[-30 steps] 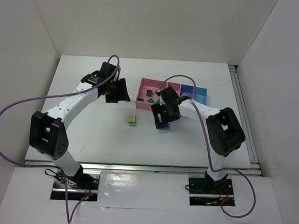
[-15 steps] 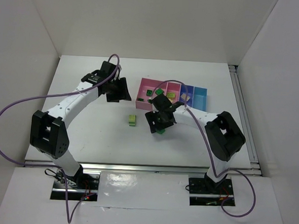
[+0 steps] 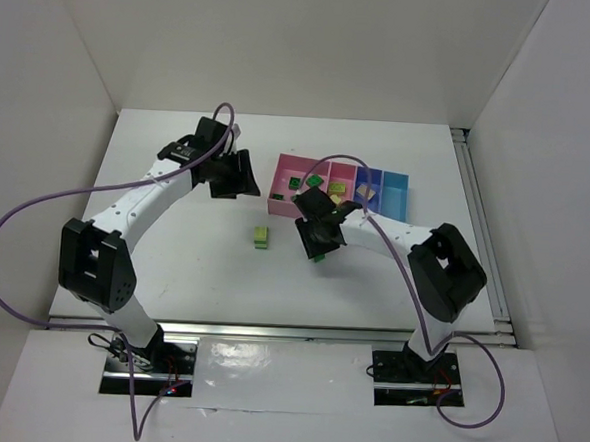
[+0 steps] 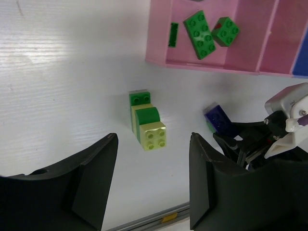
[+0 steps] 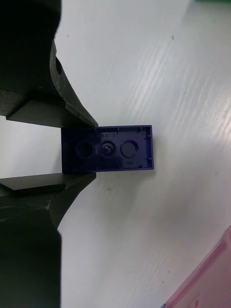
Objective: Sort the legos into containers by color
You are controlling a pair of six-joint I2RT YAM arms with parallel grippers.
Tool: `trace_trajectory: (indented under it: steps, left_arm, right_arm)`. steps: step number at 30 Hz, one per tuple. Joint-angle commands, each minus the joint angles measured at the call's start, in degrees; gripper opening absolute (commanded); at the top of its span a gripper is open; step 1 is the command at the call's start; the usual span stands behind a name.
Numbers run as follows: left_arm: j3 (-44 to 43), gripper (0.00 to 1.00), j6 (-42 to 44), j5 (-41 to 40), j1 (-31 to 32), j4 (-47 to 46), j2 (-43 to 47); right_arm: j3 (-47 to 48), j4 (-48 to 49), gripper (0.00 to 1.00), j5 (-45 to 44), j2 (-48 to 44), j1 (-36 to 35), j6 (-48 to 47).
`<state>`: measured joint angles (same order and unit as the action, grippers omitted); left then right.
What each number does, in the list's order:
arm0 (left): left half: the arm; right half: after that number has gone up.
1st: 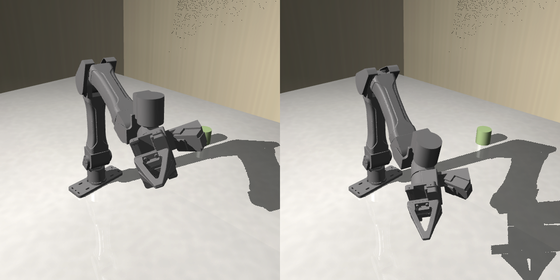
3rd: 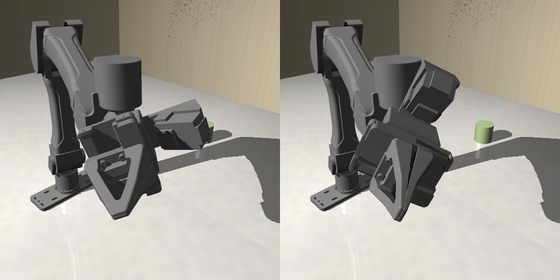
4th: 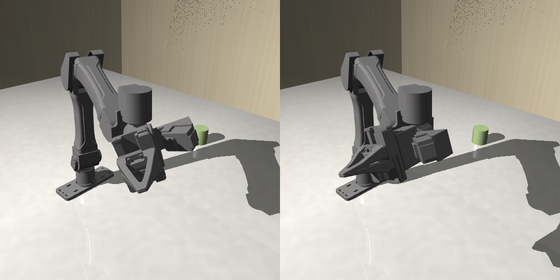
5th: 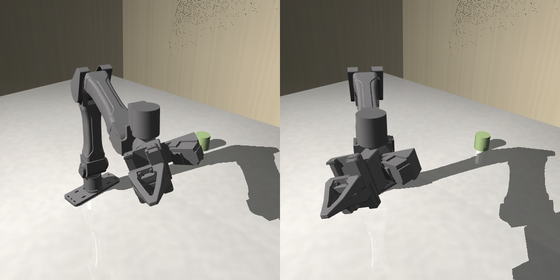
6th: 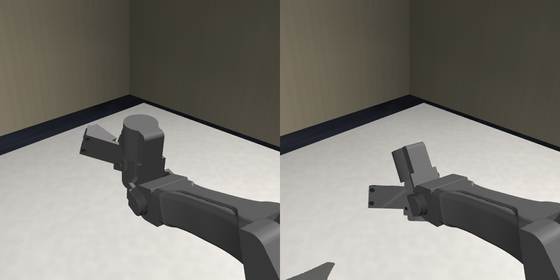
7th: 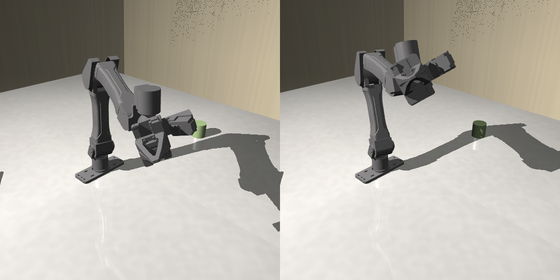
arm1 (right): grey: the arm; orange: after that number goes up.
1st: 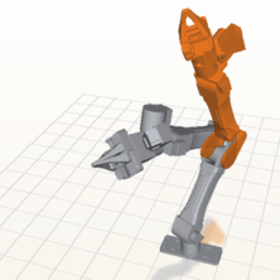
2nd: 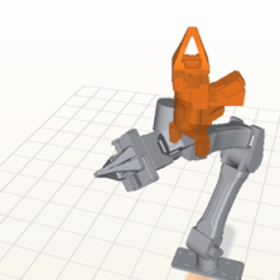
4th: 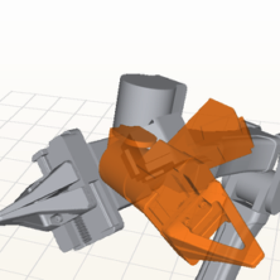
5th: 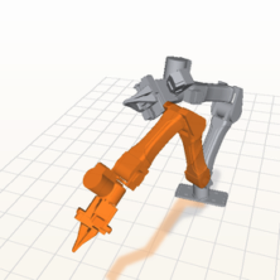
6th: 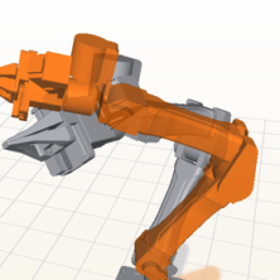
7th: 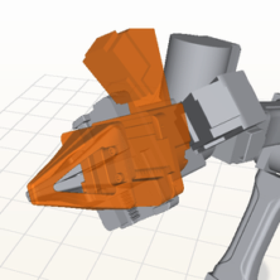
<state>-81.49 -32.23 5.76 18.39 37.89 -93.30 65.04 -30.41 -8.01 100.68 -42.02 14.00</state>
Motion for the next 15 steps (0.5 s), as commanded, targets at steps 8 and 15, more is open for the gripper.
trace_trajectory:
  steps: [8, 15]
  left_arm:
    - [-7.53, 0.66, 15.78, 37.71, -1.52, -0.63, -2.94]
    - [-5.35, 0.76, 14.74, 49.51, -2.04, -5.88, -2.86]
  right_arm:
    - [0.54, 2.02, 0.18, 26.61, -19.81, 6.24, -2.66]
    - [0.53, 0.79, 0.18, 37.10, -22.29, 9.68, -3.28]
